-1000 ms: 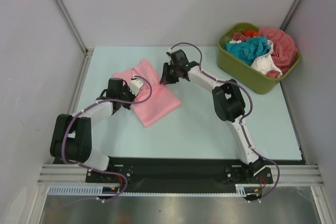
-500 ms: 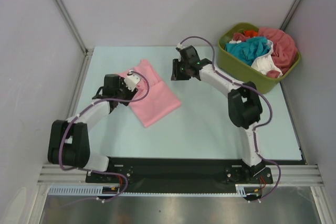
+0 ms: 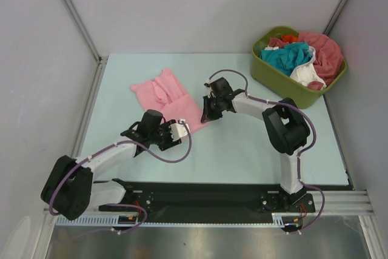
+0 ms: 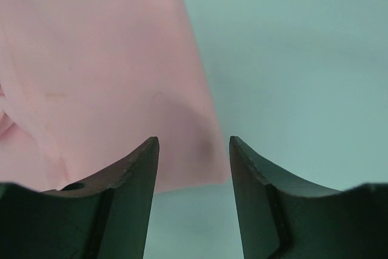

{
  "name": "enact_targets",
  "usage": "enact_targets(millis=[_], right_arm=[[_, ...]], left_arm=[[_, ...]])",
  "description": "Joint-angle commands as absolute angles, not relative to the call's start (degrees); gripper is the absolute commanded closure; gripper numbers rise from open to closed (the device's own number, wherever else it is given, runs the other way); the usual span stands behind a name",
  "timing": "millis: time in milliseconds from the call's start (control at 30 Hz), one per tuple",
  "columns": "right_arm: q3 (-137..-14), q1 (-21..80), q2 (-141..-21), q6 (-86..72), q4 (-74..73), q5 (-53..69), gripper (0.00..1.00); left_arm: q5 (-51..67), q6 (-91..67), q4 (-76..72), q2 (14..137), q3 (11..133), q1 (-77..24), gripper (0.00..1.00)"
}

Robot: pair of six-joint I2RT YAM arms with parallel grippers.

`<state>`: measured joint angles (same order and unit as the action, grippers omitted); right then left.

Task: Fold and stack the t-shirts
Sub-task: Fold the tshirt

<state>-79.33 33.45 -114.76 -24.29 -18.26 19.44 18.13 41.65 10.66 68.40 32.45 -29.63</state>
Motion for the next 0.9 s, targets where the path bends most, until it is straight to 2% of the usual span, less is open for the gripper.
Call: enact_targets(millis=[0, 167, 267, 400, 600, 867], right_arm=[[-79.5, 32.3, -115.1, -25.6, -15.9, 19.4, 0.94], [-76.5, 31.8, -114.1, -24.4, -17.0, 17.5, 0.94], [-77.2, 31.8, -113.3, -22.5, -19.3, 17.7, 0.91], [-76.5, 32.3, -109.7, -20.0, -21.3, 14.6, 0.71], [-76.1, 32.7, -109.9, -19.1, -22.9, 11.5, 0.57], [-75.9, 32.8, -113.0, -20.7, -20.2, 11.7, 0.55]], left_arm=[[16.4, 44.8, 8.3, 71.9, 32.7, -29.7, 0.45], [17.1, 51.6, 11.2, 71.5, 30.0, -31.9, 0.44], [16.4, 52.2, 12.2, 70.8, 29.0, -32.9, 0.45], [15.6, 54.2, 12.7, 67.9, 28.4, -32.9, 0.42], [13.4, 53.8, 9.9, 68.7, 27.6, -32.9, 0.41], [12.8, 52.7, 9.1, 72.4, 29.1, -33.0, 0.41]])
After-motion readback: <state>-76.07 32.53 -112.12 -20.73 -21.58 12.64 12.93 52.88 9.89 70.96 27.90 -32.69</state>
